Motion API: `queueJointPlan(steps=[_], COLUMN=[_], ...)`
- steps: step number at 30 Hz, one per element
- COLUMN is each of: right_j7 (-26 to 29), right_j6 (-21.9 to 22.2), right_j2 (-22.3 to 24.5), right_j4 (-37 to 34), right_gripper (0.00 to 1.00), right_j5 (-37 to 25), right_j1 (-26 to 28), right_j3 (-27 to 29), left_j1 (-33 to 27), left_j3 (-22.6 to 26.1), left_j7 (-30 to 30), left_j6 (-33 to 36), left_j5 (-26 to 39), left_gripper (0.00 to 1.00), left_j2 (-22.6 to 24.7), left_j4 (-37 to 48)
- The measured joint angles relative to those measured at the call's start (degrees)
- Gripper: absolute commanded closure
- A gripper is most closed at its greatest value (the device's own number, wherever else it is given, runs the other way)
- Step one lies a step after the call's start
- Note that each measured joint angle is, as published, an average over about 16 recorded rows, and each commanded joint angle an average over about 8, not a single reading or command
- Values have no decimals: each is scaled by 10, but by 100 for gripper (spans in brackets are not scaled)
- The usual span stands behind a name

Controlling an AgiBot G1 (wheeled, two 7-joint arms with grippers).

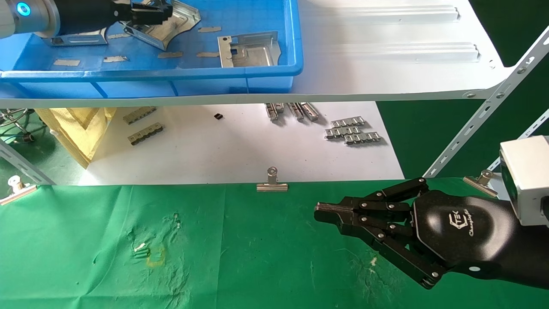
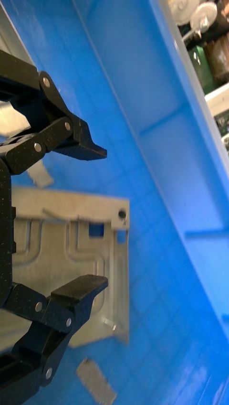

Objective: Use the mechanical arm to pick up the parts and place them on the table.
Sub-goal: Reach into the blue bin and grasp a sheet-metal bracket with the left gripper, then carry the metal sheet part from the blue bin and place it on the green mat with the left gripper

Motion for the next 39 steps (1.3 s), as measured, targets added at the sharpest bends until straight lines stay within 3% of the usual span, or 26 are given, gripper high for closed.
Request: queueJointPlan(steps=[8,10,16,18,30,39], right_j7=[0,0,0,0,0,0], right_j6=[0,0,0,0,0,0], right_j2=[0,0,0,0,0,0], right_j4=[0,0,0,0,0,0], right_gripper=[100,93,19,0,0,0], right_j5=[0,0,0,0,0,0], right_j1=[0,0,0,0,0,0], right_j3=[0,0,0,0,0,0], left_j1=[-2,-3,-6,-7,-17,-34], left_j3=[7,8,10,10,6,-11], left_j7=[2,2,-1,-1,1,35], left_j6=[10,11,14,15,46,146], left_j5=[10,12,14,14,8,-18], left_gripper=[100,100,100,100,100,100], left_j2=[0,-1,-6,-9,-35,-70], left_j4=[5,6,8,8,2,-23])
